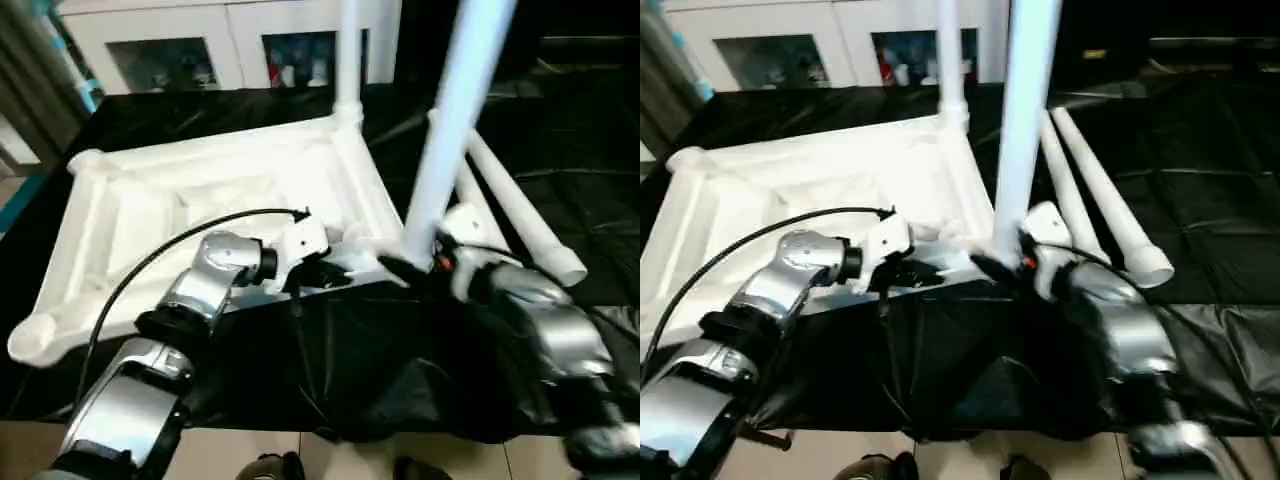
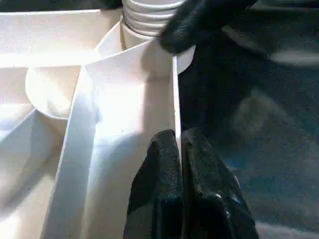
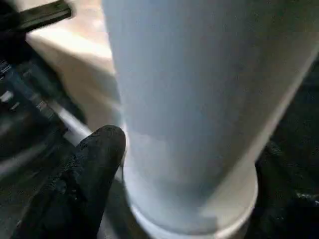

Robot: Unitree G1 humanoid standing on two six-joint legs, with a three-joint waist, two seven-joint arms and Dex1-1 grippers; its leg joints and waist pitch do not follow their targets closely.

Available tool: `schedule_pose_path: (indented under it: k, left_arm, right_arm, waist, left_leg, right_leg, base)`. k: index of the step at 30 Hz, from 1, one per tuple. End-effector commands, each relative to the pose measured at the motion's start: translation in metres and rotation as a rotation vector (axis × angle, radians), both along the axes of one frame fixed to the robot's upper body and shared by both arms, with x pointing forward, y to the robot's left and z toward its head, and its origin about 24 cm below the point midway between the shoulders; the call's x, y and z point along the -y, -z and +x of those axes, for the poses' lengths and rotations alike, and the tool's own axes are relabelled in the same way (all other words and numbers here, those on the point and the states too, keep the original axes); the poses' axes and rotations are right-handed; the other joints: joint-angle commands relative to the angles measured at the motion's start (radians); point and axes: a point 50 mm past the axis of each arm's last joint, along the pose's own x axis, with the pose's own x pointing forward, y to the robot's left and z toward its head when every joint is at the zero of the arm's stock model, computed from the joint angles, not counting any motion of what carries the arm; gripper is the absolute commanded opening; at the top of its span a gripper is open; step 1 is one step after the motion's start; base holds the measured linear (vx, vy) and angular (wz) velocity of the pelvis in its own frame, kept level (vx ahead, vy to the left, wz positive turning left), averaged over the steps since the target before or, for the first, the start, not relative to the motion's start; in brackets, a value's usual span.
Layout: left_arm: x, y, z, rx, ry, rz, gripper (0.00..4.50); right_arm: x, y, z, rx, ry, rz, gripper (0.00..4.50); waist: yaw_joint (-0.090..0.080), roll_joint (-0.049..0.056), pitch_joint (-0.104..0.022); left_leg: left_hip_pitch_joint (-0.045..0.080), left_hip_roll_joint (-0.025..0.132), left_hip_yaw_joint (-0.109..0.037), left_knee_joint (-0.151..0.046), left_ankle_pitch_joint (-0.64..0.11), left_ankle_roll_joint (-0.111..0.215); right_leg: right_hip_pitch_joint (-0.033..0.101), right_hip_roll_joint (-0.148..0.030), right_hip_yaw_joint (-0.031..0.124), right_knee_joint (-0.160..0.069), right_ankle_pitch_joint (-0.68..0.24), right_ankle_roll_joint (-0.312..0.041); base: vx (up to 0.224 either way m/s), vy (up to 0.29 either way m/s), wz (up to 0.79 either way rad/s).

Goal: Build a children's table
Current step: Rotate leg to tighten

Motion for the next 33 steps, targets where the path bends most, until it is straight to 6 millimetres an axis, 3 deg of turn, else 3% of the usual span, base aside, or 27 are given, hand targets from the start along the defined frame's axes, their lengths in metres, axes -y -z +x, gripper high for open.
schedule_pose_path:
  k: [1, 4, 7, 14, 17, 20, 23, 25, 26, 31, 32, 33]
  left_arm:
    - [-0.002, 0.002, -0.003, -0.009, 0.019, -0.002, 0.0]
    - [-0.003, 0.003, -0.004, -0.012, 0.026, -0.001, 0.0]
    - [-0.004, 0.003, -0.005, -0.015, 0.032, -0.001, 0.0]
    - [-0.001, 0.005, -0.004, -0.022, 0.015, -0.007, 0.0]
    - [0.002, 0.006, -0.001, -0.022, -0.032, -0.005, 0.0]
    - [0.019, 0.006, 0.01, 0.001, -0.178, -0.013, 0.0]
    - [0.029, 0.004, 0.014, 0.015, -0.239, -0.019, 0.0]
    - [0.035, 0.003, 0.018, 0.024, -0.293, -0.03, 0.0]
    - [0.041, 0.002, 0.019, 0.025, -0.319, -0.043, 0.0]
    - [0.064, -0.001, 0.016, 0.032, -0.305, -0.082, 0.0]
    - [0.064, -0.001, 0.016, 0.033, -0.301, -0.081, 0.0]
    - [0.065, 0.0, 0.015, 0.036, -0.291, -0.08, 0.0]
  right_arm:
    - [-0.004, 0.003, -0.009, -0.047, -0.083, 0.018, 3.38]
    - [-0.004, 0.002, -0.011, -0.057, -0.1, 0.018, 3.19]
    - [-0.005, 0.002, -0.013, -0.065, -0.119, 0.022, 2.92]
    - [-0.015, 0.011, -0.017, -0.102, -0.085, 0.063, 2.73]
    - [-0.019, 0.019, -0.013, -0.1, 0.005, 0.053, 2.72]
    - [-0.032, 0.037, 0.006, -0.136, 0.345, 0.117, 2.72]
    - [-0.038, 0.042, 0.012, -0.151, 0.462, 0.139, 2.72]
    - [-0.044, 0.044, 0.016, -0.154, 0.517, 0.142, 2.72]
    - [-0.05, 0.044, 0.018, -0.147, 0.535, 0.141, 2.72]
    - [-0.077, 0.038, 0.026, -0.112, 0.513, 0.153, 2.72]
    - [-0.077, 0.037, 0.027, -0.107, 0.511, 0.155, 3.07]
    - [-0.079, 0.036, 0.028, -0.096, 0.506, 0.158, 3.28]
  waist:
    - [0.002, -0.02, -0.082]
    - [0.001, -0.018, -0.073]
    - [-0.002, -0.02, -0.075]
    - [0.002, -0.022, -0.081]
    - [-0.001, -0.021, -0.075]
    - [-0.021, -0.018, -0.064]
    - [-0.032, -0.011, -0.06]
    - [-0.034, -0.014, -0.059]
    - [-0.038, -0.009, -0.057]
    - [-0.047, -0.007, -0.056]
    - [-0.051, -0.008, -0.056]
    - [-0.05, -0.008, -0.056]
  left_leg:
    - [0.029, 0.082, -0.043, -0.058, -0.114, 0.179]
    - [0.038, 0.086, -0.045, -0.072, -0.224, 0.106]
    - [0.04, 0.085, -0.045, -0.075, -0.246, 0.072]
    - [0.033, 0.081, -0.043, -0.066, -0.159, 0.114]
    - [0.034, 0.082, -0.044, -0.072, -0.2, 0.097]
    - [0.041, 0.078, -0.052, -0.084, -0.322, 0.017]
    - [0.053, 0.078, -0.058, -0.093, -0.416, -0.045]
    - [0.054, 0.077, -0.06, -0.095, -0.443, -0.052]
    - [0.061, 0.074, -0.058, -0.095, -0.474, -0.059]
    - [0.06, 0.075, -0.064, -0.1, -0.511, -0.058]
    - [0.053, 0.075, -0.065, -0.104, -0.502, -0.049]
    - [0.054, 0.075, -0.064, -0.104, -0.502, -0.047]
  right_leg:
    - [0.054, -0.055, 0.036, -0.045, -0.087, -0.27]
    - [0.05, -0.052, 0.039, -0.06, -0.238, -0.246]
    - [0.048, -0.054, 0.043, -0.062, -0.248, -0.237]
    - [0.052, -0.056, 0.042, -0.05, -0.131, -0.258]
    - [0.048, -0.055, 0.041, -0.059, -0.202, -0.245]
    - [0.039, -0.055, 0.04, -0.076, -0.379, -0.204]
    - [0.029, -0.053, 0.041, -0.086, -0.445, -0.168]
    - [0.029, -0.054, 0.041, -0.089, -0.446, -0.16]
    - [0.021, -0.052, 0.042, -0.095, -0.452, -0.154]
    - [0.026, -0.053, 0.037, -0.099, -0.455, -0.139]
    - [0.032, -0.053, 0.037, -0.098, -0.43, -0.139]
    - [0.03, -0.053, 0.038, -0.099, -0.428, -0.139]
  base:
    - [0.0, 0.0, 0.0]
    - [0.0, 0.0, 0.0]
    - [0.0, 0.0, 0.0]
    - [0.0, 0.0, 0.0]
    - [0.0, 0.0, 0.0]
    - [0.0, 0.0, 0.0]
    - [0.0, 0.0, 0.0]
    - [0.0, 0.0, 0.0]
    - [0.0, 0.0, 0.0]
    - [0.0, 0.0, 0.0]
    - [0.0, 0.0, 0.0]
    - [0.0, 0.0, 0.0]
